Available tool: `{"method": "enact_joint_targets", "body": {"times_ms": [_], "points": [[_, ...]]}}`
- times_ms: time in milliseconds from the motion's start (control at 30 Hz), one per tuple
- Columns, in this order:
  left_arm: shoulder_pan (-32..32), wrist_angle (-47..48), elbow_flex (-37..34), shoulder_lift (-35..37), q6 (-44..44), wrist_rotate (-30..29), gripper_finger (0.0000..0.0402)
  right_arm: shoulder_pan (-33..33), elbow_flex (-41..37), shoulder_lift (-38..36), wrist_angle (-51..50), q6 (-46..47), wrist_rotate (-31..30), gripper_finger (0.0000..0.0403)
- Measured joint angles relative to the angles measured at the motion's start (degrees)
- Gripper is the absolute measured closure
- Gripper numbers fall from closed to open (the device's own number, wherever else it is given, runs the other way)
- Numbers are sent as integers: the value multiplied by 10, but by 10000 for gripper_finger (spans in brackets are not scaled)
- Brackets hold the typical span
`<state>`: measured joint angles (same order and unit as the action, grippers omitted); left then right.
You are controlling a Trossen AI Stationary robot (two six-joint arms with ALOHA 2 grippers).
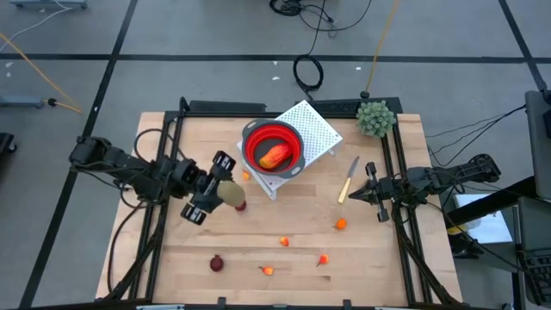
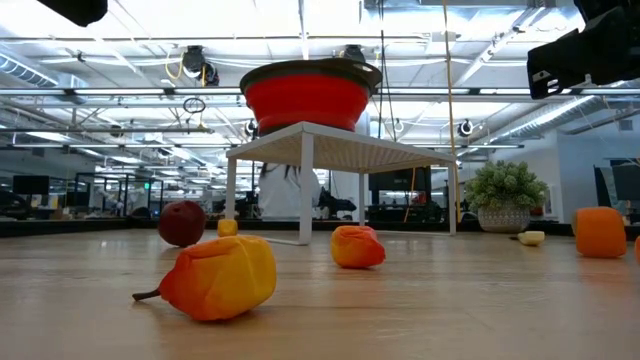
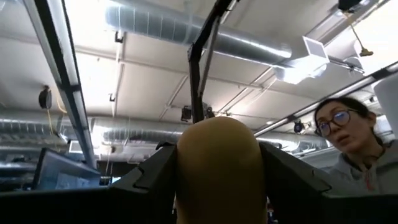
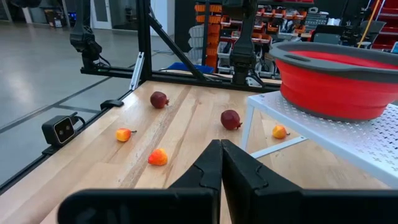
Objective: Pick & Place Fruit
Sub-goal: Put the kiwi into the red strainer bowl on the shelf
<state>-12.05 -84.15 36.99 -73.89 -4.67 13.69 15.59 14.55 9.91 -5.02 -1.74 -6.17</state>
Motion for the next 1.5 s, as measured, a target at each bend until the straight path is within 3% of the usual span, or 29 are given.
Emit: {"method": "enact_joint_targets", "body": {"times_ms": [200,467,567,767,1000,1100,1333,1500], "points": [[-17,-1,0,0,43,0,218,0,0,0,0,0,0,403],[-22,-1,0,0,37,-3,196,0,0,0,0,0,0,403],[-22,-1,0,0,12,-33,202,0,0,0,0,0,0,403],[-22,-2,1,0,-74,-167,216,0,0,0,0,0,0,403],[-22,-1,1,0,-232,-426,193,0,0,0,0,0,0,403],[-22,2,1,0,-288,-509,188,0,0,0,0,0,0,403],[-22,3,1,0,-341,-614,211,0,0,0,0,0,0,403],[-22,3,1,0,-348,-622,216,0,0,0,-1,0,0,403]]}}
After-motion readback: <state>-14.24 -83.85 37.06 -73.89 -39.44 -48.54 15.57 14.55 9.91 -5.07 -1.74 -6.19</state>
